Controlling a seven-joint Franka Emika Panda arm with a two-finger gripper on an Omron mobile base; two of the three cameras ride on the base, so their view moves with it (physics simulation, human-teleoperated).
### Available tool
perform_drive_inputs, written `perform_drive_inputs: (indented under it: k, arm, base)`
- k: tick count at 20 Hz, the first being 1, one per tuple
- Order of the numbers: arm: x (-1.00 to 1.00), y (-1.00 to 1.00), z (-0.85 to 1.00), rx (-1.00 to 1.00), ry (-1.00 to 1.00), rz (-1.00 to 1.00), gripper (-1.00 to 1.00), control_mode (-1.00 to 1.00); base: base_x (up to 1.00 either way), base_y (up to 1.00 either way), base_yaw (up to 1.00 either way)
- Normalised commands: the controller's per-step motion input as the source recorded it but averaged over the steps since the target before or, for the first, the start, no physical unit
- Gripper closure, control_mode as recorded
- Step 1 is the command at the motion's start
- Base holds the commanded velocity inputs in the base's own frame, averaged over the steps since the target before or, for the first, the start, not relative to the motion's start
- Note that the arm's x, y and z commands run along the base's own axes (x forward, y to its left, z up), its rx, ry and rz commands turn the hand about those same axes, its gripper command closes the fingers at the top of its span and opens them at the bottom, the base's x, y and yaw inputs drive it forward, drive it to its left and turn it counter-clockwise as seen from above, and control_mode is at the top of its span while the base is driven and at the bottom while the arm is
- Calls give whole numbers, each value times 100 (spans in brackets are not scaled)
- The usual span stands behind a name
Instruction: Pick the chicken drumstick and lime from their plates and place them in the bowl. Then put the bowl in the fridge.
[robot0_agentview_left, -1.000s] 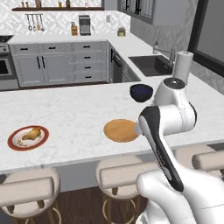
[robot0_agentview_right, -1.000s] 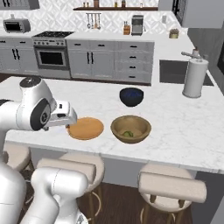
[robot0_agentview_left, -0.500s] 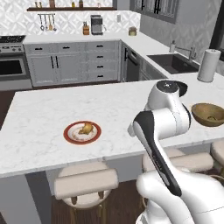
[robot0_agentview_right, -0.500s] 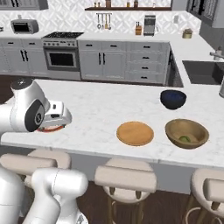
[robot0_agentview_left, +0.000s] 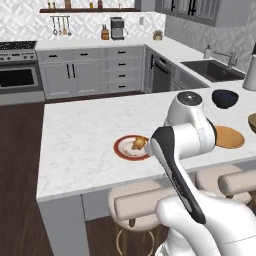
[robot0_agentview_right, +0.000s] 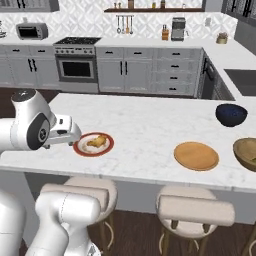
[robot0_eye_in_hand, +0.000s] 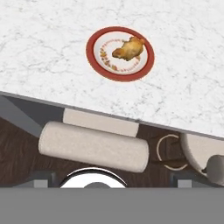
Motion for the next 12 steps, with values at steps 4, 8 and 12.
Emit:
perform_drive_inputs:
  k: [4,8,12]
  arm:
    - [0,0,0,0,0,0,-100,100]
    - [0,0,0,0,0,0,-100,100]
    - [0,0,0,0,0,0,-100,100]
  base:
    - [38,44,-6]
    - [47,4,-1]
    - [69,1,-1]
